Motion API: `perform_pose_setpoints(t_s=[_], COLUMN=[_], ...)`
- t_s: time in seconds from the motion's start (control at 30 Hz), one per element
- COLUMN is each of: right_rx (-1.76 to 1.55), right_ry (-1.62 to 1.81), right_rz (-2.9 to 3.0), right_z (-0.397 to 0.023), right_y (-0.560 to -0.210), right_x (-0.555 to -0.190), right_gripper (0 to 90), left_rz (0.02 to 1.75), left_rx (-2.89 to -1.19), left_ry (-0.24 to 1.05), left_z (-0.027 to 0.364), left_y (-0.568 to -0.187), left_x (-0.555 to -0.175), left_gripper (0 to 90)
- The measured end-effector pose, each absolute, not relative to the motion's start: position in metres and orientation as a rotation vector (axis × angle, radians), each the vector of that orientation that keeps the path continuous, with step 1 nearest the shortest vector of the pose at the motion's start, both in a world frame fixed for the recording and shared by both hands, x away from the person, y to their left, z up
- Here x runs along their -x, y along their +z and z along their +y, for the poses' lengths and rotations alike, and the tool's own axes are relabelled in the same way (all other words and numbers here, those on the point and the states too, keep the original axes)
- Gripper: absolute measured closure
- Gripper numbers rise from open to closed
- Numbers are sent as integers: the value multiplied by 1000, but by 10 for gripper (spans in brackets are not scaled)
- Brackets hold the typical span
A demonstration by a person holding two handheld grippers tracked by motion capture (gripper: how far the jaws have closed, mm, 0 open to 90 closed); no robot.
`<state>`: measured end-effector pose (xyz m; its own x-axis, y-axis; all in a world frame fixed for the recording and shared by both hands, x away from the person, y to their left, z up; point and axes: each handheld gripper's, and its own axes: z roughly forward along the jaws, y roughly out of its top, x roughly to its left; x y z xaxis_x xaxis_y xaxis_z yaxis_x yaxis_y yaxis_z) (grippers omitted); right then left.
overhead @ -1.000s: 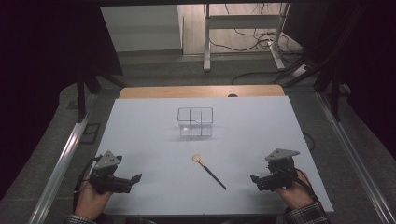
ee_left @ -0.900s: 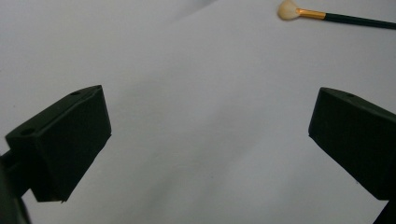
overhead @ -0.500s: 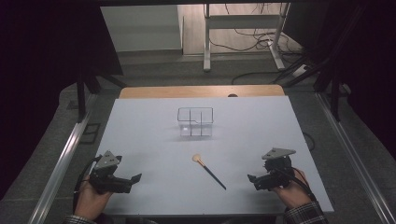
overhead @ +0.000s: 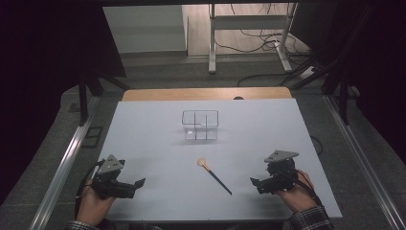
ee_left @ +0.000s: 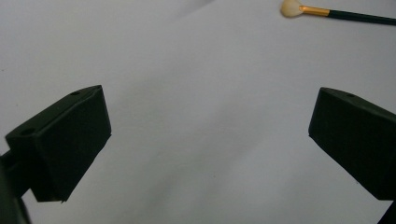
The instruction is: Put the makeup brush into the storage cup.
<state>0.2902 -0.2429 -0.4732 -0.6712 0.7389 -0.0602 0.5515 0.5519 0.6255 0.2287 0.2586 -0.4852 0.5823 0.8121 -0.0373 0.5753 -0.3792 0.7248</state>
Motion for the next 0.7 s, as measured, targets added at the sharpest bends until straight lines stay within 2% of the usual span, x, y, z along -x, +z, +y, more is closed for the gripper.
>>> perform_pose_setpoints(t_s=[0.7], right_rx=[-1027], right_ry=[814], right_rz=[2553], right_z=[-224], right_y=[-472], right_x=[-301], right_gripper=[0], left_rz=[1095], left_rx=[-2115], left_ry=[436], left_z=[257], left_y=[-486], left_x=[-229], left_gripper=[0])
